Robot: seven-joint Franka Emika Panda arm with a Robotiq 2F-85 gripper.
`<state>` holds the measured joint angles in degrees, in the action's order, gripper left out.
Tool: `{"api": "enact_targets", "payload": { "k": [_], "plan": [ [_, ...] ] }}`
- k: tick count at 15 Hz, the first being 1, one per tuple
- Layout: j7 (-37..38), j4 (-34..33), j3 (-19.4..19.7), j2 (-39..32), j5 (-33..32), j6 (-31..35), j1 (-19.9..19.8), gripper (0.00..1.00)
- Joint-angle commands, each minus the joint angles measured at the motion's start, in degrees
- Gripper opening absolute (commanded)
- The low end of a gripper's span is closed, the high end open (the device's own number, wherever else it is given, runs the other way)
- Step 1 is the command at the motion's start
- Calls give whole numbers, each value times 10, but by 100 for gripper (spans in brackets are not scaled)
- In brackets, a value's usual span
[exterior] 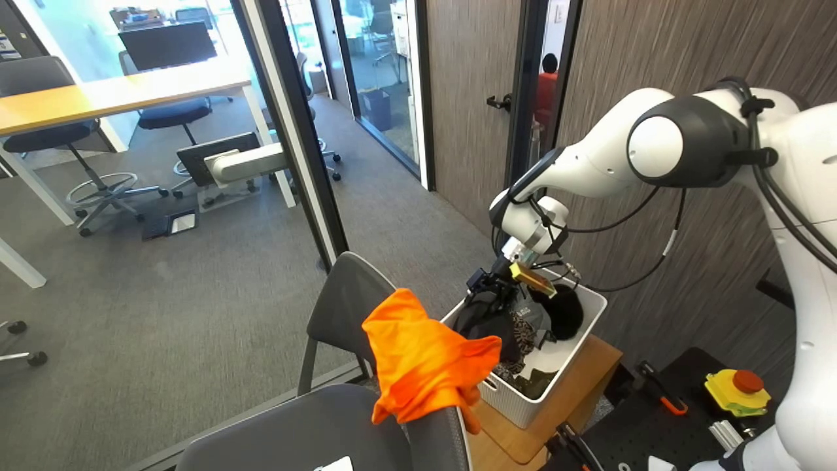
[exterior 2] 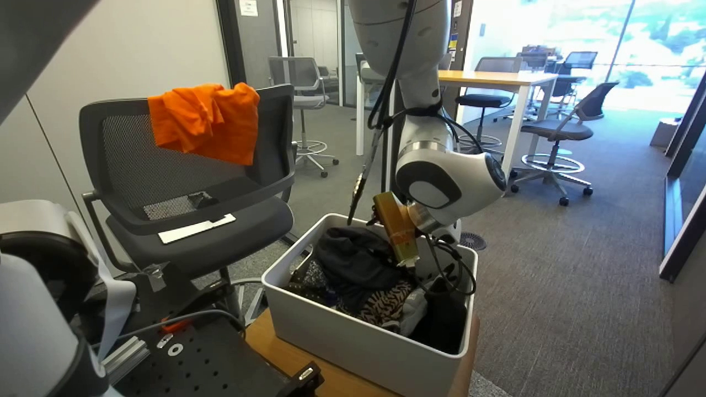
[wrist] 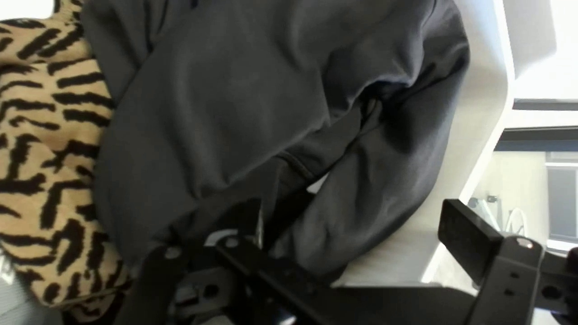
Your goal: Place one item of black clothing from the white box onto the backrest of the grey chair
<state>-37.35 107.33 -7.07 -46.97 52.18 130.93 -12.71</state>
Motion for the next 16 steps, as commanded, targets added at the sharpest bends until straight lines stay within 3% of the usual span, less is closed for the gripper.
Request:
{"api": "enact_targets", "payload": {
  "k": [1,5,6,7,12,16],
  "plan": [
    [-14,-34,-11,-26,3,-18,2,100],
    [-15,-43,-11,-38,4,-31,2,100],
    [-15,-47,-11,-41,5,-35,0,75],
    [-16,-49,-10,-43,4,-39,0,74],
    [-13,-62,-8,-56,-1,-47,1,34],
    [-15,-68,-9,-61,0,-56,-2,7]
  ]
}}
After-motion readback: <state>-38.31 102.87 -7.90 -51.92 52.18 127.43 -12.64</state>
